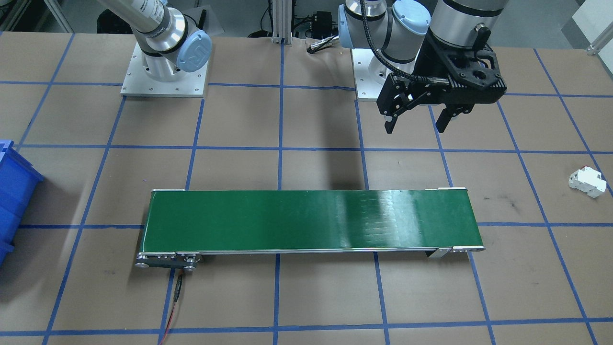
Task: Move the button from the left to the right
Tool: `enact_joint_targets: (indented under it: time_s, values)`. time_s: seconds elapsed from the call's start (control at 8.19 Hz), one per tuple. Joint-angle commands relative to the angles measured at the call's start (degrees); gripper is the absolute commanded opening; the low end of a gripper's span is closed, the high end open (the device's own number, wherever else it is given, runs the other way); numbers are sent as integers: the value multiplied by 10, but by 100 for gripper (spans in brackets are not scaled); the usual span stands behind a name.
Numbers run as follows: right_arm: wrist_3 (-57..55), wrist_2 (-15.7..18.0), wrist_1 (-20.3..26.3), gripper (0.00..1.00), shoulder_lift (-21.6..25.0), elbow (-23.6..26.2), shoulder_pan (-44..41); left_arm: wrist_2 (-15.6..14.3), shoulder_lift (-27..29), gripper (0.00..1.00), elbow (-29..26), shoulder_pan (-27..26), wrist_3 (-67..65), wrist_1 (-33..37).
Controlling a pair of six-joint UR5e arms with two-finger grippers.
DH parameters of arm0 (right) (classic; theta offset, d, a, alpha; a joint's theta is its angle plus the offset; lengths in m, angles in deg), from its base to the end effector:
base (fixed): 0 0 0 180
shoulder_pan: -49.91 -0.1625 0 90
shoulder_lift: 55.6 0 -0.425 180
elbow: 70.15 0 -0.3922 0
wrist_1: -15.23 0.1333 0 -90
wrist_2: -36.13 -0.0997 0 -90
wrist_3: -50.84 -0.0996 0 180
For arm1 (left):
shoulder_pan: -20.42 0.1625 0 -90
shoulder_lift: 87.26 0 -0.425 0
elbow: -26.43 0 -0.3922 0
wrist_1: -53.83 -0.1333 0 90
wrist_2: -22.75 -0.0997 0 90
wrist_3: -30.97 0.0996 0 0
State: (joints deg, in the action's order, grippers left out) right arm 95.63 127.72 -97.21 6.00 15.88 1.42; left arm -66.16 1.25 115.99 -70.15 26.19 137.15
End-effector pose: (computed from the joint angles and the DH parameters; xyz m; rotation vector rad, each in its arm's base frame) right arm -0.3366 -0.5773 0.2712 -0.0905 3.1360 0.0695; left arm -0.1401 -0.4930 0.5170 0.1119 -3.1050 0.2323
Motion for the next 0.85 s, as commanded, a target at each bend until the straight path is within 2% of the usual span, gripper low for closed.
enact_joint_targets:
  time_s: [0.0,0.12,0.37,0.49,0.61,0.73]
  values:
    - [0,2,-9,3,-13,14,0,0,0,100,0,1,0,0]
    - [0,2,-13,11,-15,14,1,-1,0,100,0,0,0,0]
    - [0,3,-23,17,-24,15,2,0,0,100,0,0,1,0]
    - [3,5,-24,39,-25,16,2,0,0,100,0,1,3,0]
    - [7,5,-24,86,-24,17,3,0,0,100,1,0,7,0]
    - [8,13,-36,97,-24,17,3,0,0,100,1,0,6,0]
